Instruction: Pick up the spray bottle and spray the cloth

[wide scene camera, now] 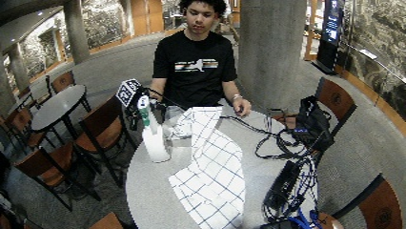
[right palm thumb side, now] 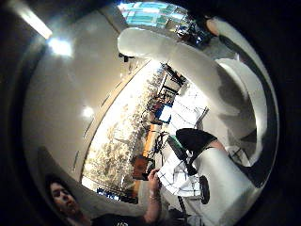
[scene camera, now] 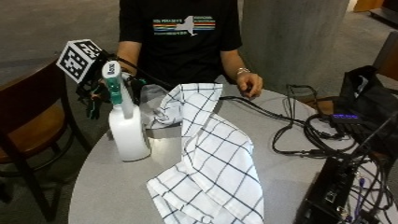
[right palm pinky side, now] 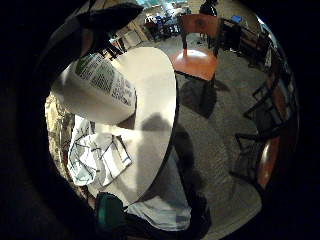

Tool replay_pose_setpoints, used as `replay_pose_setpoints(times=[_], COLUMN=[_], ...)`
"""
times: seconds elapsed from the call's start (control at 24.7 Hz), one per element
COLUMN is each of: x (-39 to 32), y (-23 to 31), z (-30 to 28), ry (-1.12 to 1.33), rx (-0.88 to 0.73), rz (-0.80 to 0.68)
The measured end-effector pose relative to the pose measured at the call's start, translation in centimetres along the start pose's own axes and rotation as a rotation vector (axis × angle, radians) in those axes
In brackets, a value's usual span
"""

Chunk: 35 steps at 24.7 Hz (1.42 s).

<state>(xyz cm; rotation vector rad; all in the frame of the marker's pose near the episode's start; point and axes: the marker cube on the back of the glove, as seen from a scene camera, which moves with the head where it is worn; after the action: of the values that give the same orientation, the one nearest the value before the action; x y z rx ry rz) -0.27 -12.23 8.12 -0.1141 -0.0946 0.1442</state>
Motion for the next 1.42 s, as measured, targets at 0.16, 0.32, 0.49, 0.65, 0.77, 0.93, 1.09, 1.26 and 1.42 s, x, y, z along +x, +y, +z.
replay_pose_setpoints(times=[0.16,0.32,0.49,0.65,0.77,0.93,1.09,1.26,1.42], x=[0.2,0.3,0.2,0.1,0.0,-0.3,-0.7,-0.8,-0.7], y=[-1.3,-2.0,-2.2,-1.6,-0.8,-0.1,0.3,0.8,0.7], z=[1.2,2.1,2.5,1.7,0.8,-0.1,-0.9,-1.4,-1.2], ry=[-0.014,-0.033,-0.035,-0.05,-0.042,-0.038,-0.072,-0.063,-0.037], rx=[-0.01,-0.034,-0.033,0.08,0.168,0.255,0.313,0.32,0.265], rz=[0.014,0.034,0.046,0.017,-0.009,-0.039,-0.057,-0.07,-0.061])
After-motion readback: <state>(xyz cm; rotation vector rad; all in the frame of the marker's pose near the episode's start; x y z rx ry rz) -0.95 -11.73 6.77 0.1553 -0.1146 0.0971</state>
